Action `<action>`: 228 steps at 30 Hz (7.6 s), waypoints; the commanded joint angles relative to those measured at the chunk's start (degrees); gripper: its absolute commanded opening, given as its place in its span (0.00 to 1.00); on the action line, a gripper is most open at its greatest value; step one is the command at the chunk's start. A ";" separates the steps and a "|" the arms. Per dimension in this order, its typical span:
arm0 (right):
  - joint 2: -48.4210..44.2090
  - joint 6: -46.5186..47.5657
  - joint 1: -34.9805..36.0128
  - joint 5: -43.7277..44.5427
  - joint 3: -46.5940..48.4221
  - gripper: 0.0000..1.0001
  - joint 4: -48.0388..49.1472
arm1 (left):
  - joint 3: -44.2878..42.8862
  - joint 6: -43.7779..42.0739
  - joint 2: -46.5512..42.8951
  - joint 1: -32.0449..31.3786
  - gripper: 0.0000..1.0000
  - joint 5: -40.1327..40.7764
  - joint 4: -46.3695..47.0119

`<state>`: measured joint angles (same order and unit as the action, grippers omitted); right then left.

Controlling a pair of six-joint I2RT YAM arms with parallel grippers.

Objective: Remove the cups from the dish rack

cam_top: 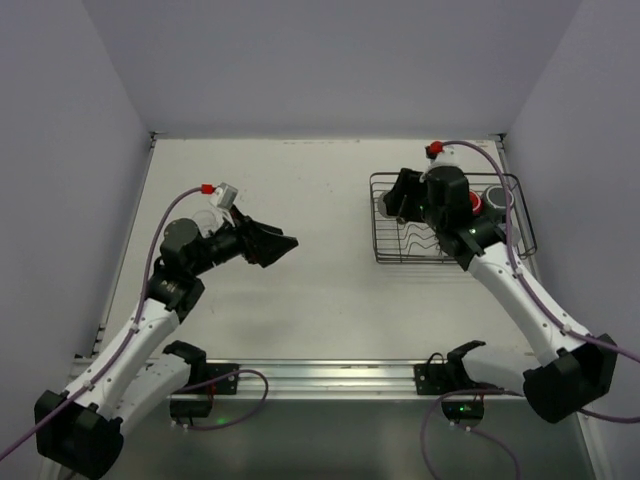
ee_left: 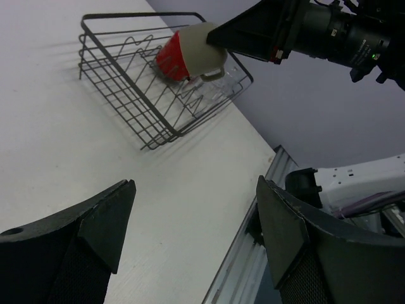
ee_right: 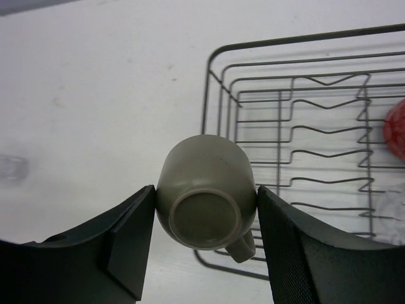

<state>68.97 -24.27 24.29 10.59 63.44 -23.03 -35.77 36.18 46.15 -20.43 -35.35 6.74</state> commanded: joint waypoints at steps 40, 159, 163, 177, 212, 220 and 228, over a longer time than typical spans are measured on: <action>-6.83 -35.94 6.03 -42.23 -25.82 0.37 57.31 | -7.29 -0.41 6.05 -15.26 0.70 16.19 3.63; 9.25 1.51 -27.11 4.70 -8.95 0.96 0.61 | -6.59 -19.48 -14.95 -15.08 1.00 24.19 -24.50; 7.06 1.33 -27.11 5.14 -8.95 0.56 1.93 | -6.51 -19.05 -13.81 -14.91 1.00 24.10 -24.15; -20.78 -0.94 -25.52 -8.80 -13.51 0.39 5.88 | -3.97 -5.98 -6.09 -14.56 1.00 12.44 -10.54; -9.12 -40.50 -1.97 -54.36 -34.96 0.42 66.26 | 2.02 20.60 21.44 -18.77 0.00 4.76 41.60; -12.71 -30.18 -1.88 -48.57 -34.27 0.99 52.94 | -11.49 0.58 16.15 -18.69 0.00 30.84 -3.70; -21.23 -16.34 -1.97 -36.17 -30.04 0.99 28.48 | -29.79 -12.97 29.77 -16.67 0.00 51.69 -38.17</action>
<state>50.06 -47.88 22.22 -31.57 30.74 14.22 -61.43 31.48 71.61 -38.44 4.93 -13.63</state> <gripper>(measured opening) 0.990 0.066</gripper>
